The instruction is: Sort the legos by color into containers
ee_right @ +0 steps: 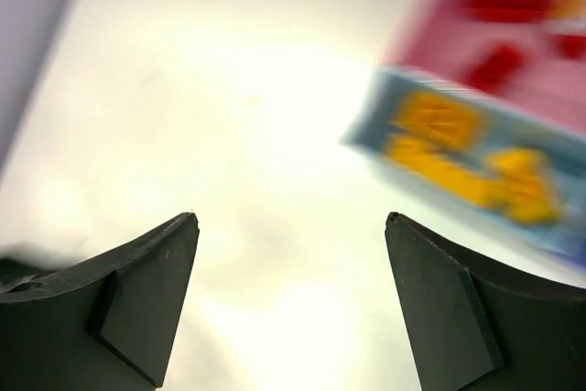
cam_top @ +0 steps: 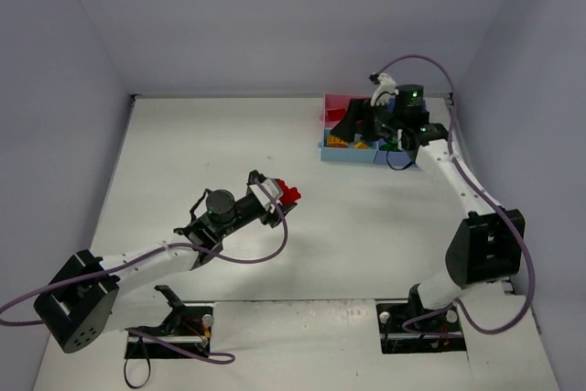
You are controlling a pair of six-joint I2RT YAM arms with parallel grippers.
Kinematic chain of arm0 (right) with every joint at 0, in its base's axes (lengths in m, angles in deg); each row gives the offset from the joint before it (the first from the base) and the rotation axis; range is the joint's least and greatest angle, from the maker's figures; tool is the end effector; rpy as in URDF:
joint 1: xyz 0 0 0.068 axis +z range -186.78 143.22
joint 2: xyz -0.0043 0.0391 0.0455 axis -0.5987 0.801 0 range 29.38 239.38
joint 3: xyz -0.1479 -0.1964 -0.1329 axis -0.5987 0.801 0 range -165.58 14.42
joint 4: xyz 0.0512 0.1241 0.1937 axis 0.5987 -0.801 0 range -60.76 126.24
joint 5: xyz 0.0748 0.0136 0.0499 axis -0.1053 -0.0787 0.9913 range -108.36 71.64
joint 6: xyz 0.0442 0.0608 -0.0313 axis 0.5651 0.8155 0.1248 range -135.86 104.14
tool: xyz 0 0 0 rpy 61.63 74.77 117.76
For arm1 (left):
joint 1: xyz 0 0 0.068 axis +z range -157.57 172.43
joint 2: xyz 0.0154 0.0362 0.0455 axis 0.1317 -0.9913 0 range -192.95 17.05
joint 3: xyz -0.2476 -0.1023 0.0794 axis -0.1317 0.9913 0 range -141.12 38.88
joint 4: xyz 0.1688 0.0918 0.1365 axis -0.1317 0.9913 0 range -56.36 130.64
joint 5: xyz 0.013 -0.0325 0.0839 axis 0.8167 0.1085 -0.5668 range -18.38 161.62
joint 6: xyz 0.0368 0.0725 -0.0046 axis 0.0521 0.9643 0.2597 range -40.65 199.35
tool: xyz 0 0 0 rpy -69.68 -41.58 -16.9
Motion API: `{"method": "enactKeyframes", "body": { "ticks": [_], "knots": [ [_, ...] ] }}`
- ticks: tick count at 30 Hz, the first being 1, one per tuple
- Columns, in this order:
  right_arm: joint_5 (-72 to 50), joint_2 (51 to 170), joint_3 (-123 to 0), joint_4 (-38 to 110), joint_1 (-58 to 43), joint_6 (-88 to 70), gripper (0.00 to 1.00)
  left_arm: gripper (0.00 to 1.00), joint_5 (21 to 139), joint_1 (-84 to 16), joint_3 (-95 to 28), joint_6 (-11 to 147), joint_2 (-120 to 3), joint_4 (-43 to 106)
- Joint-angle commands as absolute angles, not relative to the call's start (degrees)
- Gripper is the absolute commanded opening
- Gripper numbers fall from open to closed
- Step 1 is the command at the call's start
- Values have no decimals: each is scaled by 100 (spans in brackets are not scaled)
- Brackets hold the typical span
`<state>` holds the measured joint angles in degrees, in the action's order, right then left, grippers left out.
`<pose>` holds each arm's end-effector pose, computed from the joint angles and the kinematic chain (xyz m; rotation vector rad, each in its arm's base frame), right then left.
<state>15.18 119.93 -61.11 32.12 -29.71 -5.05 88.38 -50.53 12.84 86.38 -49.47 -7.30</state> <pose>0.3659 0.0847 0.3425 -0.3408 1.8894 0.7663 0.1748 -0.1908 0.2675 0.8866 1.3426 -0.7178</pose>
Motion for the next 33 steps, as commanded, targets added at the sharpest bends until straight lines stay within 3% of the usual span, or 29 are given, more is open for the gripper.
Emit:
{"method": "enactKeyframes", "body": {
  "ticks": [1, 8, 21, 33],
  "knots": [
    [3259, 11527, -5757, 3387, -2283, -444, 79, 14, 9052, -4950, 760, 8647, -5045, -1592],
    [3658, 11279, -5274, 3405, -1367, -435, 81, 14, 9087, -4906, 548, 8691, -5212, -1637],
    [3588, 11121, -5124, 3466, -1006, -461, 79, 14, 9122, -4897, 478, 8708, -5300, -1478],
    [3262, 11165, -5036, 3466, -742, -470, 68, 14, 9140, -4897, 329, 8726, -5379, -1382]
  ]
}}
